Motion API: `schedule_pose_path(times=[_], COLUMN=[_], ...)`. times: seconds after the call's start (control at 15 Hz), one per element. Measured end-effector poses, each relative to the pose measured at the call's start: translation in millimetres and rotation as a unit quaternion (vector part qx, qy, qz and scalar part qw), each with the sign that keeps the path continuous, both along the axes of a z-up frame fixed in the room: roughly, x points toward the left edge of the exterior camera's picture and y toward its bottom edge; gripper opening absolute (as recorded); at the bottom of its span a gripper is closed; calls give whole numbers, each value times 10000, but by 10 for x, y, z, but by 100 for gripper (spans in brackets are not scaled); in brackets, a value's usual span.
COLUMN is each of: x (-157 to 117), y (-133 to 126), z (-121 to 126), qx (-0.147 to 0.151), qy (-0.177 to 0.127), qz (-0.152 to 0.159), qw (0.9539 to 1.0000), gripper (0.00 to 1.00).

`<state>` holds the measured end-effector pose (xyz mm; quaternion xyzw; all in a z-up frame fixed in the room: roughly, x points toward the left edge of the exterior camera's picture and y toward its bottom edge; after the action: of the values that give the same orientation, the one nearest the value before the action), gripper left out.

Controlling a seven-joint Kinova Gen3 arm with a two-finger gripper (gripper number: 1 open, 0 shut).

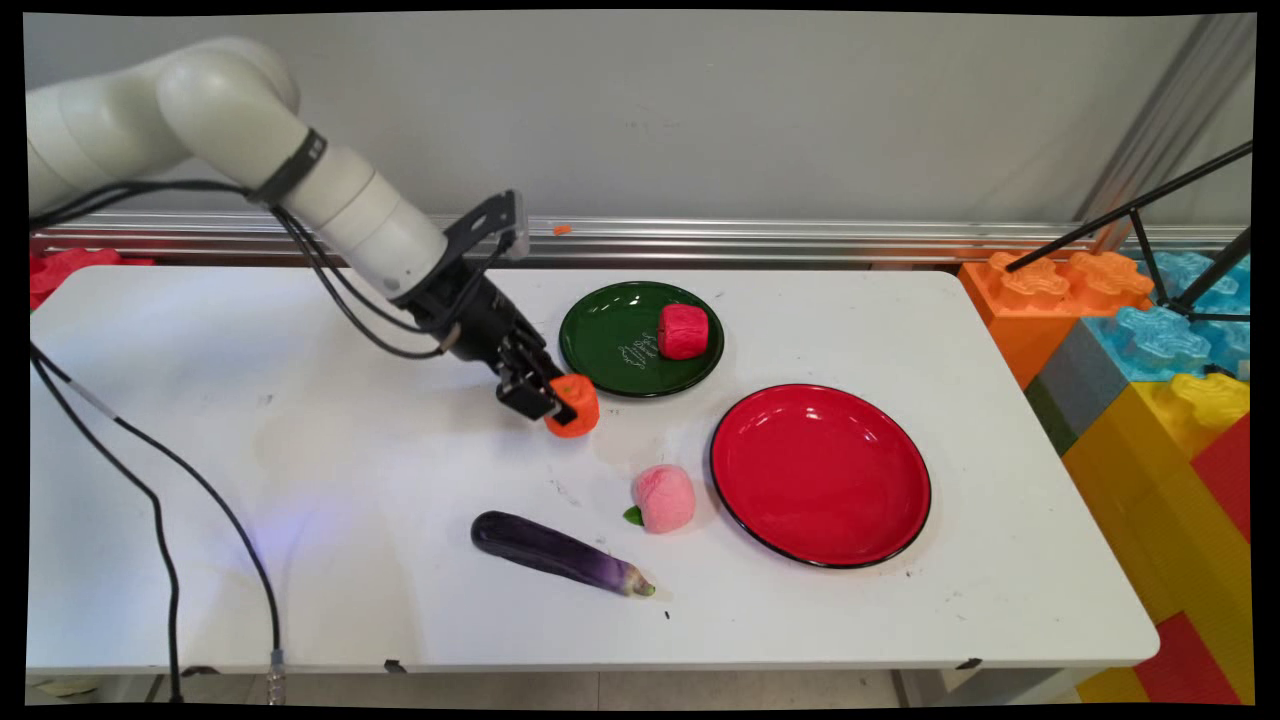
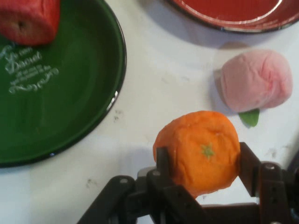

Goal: Place the picked object on the table

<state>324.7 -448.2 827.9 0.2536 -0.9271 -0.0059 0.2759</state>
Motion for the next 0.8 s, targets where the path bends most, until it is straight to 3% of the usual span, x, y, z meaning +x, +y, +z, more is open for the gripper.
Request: schedule_pose_path(times=[0.33, 0.8], x=[40, 49], y=[1, -3], z=[-323, -494], qx=[68, 50], qy=[26, 43], qz=[-67, -206], qw=[10000, 9998], gripper=[0, 0])
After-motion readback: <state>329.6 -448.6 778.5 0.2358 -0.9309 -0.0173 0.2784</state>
